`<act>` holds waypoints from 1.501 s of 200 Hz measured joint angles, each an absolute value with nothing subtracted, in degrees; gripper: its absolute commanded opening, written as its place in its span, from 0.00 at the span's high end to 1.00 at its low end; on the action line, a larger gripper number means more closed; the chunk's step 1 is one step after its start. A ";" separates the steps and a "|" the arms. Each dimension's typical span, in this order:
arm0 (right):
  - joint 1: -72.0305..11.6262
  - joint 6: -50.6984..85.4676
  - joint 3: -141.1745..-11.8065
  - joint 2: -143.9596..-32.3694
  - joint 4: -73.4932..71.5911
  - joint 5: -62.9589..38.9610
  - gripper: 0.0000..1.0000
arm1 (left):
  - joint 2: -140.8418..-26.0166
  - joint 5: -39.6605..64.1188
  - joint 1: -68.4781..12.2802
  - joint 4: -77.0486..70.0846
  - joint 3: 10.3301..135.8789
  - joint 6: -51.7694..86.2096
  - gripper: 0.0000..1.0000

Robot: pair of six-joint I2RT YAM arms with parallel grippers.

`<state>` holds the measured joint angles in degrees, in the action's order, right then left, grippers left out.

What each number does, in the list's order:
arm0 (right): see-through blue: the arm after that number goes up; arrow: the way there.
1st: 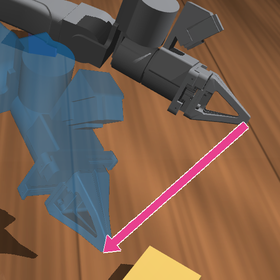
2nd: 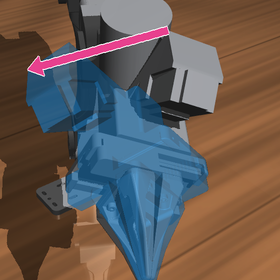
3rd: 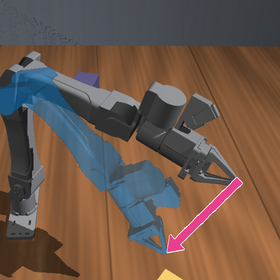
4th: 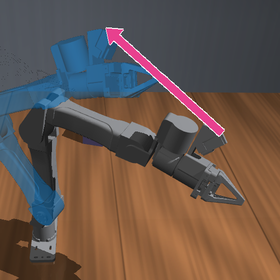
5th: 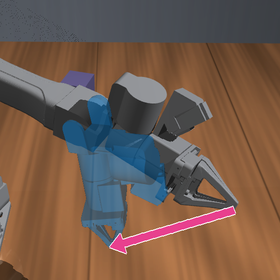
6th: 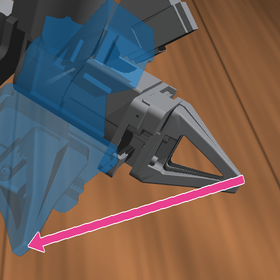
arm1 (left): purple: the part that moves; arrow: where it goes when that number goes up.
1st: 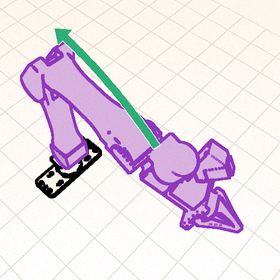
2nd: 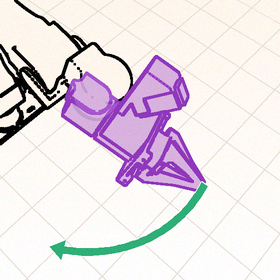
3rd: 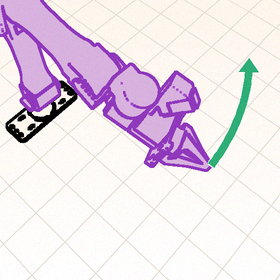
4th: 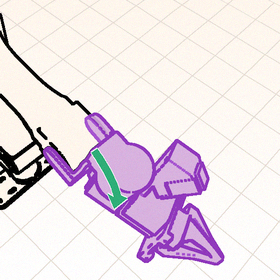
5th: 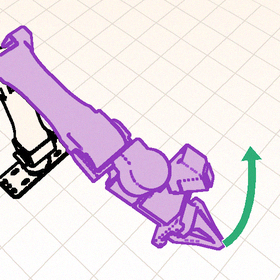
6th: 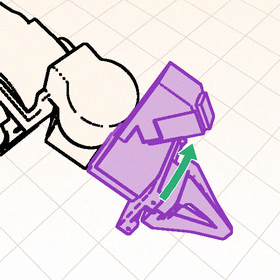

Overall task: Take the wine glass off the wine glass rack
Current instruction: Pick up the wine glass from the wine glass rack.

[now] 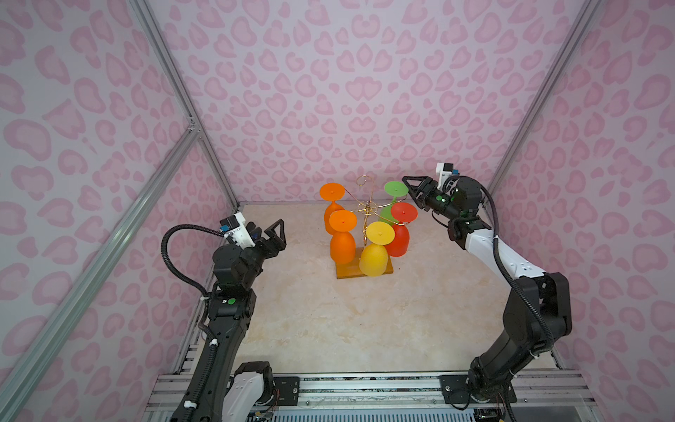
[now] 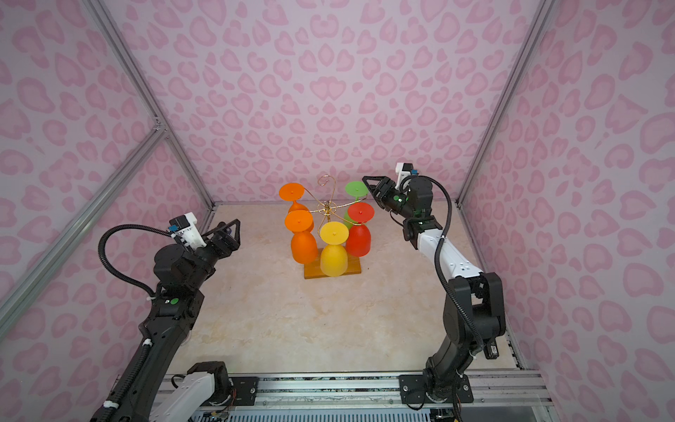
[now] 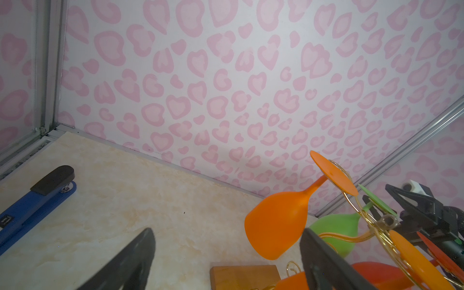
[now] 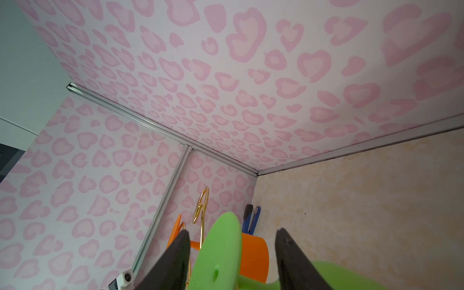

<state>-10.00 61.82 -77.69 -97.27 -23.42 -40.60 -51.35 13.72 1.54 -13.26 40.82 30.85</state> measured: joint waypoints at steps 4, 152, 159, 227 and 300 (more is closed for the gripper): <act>-10.11 61.69 -77.76 -97.27 -23.20 -40.60 0.46 | -51.35 13.72 1.54 -13.23 40.82 30.74 0.08; -10.00 60.66 -77.23 -95.66 -21.06 -40.53 0.76 | -51.00 13.43 1.54 -12.71 40.71 29.91 0.08; -9.98 60.66 -77.21 -95.57 -21.04 -40.53 0.78 | -51.00 13.43 1.54 -12.71 40.71 29.89 0.08; -9.32 60.47 -77.38 -95.35 -19.07 -40.82 0.84 | -51.00 13.04 1.54 -12.51 40.71 29.71 0.08; -9.21 60.99 -78.00 -95.35 -18.17 -42.28 0.93 | -51.00 12.58 1.54 -12.47 40.71 29.26 0.08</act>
